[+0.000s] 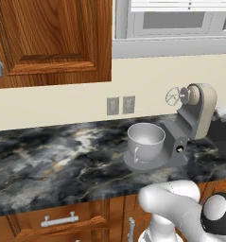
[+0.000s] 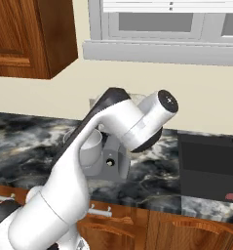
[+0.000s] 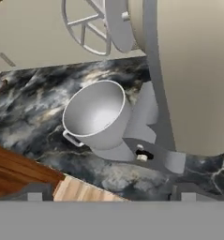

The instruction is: Close the stand mixer head.

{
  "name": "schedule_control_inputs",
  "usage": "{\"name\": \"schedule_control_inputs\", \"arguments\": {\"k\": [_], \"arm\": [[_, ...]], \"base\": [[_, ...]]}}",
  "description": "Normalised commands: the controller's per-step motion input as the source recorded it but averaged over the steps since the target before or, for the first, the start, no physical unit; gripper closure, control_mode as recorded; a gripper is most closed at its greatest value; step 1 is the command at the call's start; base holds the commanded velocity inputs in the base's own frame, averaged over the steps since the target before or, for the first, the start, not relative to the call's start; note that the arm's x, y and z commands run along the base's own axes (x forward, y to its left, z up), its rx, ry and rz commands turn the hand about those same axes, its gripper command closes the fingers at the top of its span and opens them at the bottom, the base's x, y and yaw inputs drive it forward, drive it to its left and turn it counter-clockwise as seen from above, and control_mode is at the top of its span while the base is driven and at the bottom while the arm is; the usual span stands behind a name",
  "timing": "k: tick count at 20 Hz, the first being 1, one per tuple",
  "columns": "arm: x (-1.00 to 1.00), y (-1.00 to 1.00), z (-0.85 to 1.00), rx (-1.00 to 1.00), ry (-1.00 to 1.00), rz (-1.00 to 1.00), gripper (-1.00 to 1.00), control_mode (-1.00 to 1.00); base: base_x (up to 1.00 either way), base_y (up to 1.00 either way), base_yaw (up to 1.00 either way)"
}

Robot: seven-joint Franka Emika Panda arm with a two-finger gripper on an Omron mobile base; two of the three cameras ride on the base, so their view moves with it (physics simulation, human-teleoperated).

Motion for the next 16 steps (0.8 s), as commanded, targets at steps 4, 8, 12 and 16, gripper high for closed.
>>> {"name": "schedule_control_inputs", "arguments": {"k": [4, 8, 12, 16], "arm": [[0.32, -0.79, 0.06, 0.12, -0.27, 0.30, -1.00, -1.00], [0.24, -0.55, 0.18, 0.04, -0.28, 0.34, -1.00, -1.00], [0.34, -0.29, 0.01, 0.00, -0.39, 0.36, -1.00, -1.00], [0.57, -0.08, -0.03, 0.00, -0.42, 0.31, -1.00, -1.00]], "base": [[0.00, 0.00, 0.00], [0.00, 0.00, 0.00], [0.00, 0.00, 0.00], [0.00, 0.00, 0.00]]}}
